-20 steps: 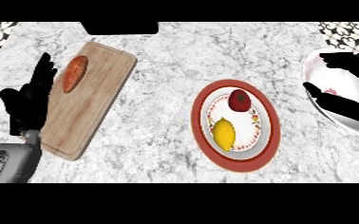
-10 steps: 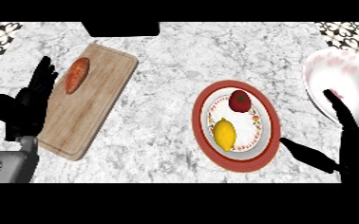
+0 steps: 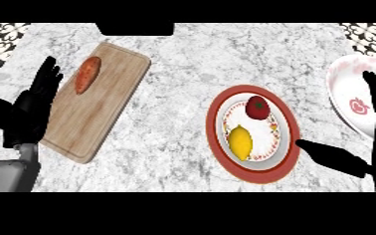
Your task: Pick the tomato from the plate and place it in the bowl
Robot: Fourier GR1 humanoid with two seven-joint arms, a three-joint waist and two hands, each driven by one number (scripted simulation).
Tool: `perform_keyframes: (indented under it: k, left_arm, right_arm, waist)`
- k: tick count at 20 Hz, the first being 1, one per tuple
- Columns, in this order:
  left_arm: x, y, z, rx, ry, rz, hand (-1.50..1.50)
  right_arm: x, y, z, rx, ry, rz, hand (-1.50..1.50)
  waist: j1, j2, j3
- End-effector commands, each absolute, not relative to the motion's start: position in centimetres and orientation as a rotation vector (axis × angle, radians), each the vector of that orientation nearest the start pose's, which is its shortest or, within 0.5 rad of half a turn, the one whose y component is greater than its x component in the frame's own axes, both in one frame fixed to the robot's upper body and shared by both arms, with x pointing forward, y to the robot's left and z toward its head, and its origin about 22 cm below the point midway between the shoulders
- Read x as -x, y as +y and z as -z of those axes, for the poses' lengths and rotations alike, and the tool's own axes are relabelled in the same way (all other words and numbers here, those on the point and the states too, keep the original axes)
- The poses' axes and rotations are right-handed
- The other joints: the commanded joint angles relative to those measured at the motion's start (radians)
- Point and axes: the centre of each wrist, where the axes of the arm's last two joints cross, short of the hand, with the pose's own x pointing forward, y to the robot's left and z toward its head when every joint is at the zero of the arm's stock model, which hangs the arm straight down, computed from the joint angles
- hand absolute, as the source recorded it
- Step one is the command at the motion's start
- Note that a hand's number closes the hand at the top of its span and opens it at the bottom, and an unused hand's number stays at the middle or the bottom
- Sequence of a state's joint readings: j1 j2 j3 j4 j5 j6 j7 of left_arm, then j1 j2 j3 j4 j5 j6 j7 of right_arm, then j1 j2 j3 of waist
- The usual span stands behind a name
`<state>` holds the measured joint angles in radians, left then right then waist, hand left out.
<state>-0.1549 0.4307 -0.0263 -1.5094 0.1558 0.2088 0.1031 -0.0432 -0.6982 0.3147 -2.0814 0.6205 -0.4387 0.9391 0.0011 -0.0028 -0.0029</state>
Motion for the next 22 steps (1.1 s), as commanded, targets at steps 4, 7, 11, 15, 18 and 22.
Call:
perform_keyframes:
  k: [4, 7, 11, 15, 18, 22]
  left_arm:
    - [-28.0, 31.0, -6.4, -0.311, -1.589, 0.093, 0.00]
    - [-27.4, 31.3, -5.6, -0.314, -1.577, 0.101, 0.00]
    - [-27.2, 29.9, -5.6, -0.288, -1.566, 0.099, 0.00]
    - [-28.3, 30.6, -5.0, -0.297, -1.594, 0.084, 0.00]
    - [-28.2, 29.9, -5.8, -0.306, -1.585, 0.108, 0.00]
    - [-28.0, 30.9, -5.5, -0.326, -1.574, 0.085, 0.00]
  right_arm:
    - [-24.4, -24.5, -17.6, 1.022, -1.137, -0.525, -1.50]
    - [-26.2, -23.5, -18.5, 0.990, -1.024, -0.598, -1.50]
    - [-29.4, -24.2, -17.7, 0.881, -0.922, -0.662, -1.50]
    - [-32.2, -22.8, -15.8, 0.796, -0.866, -0.723, -1.50]
    - [-33.0, -21.9, -15.6, 0.732, -0.810, -0.787, -1.50]
    - [-34.3, -21.3, -14.4, 0.706, -0.679, -0.829, -1.50]
  waist:
    - [0.025, 0.007, 0.001]
    - [0.039, 0.008, 0.000]
    - [0.037, 0.007, 0.002]
    - [0.025, 0.010, 0.002]
    - [0.020, 0.006, 0.002]
    - [0.018, 0.006, 0.002]
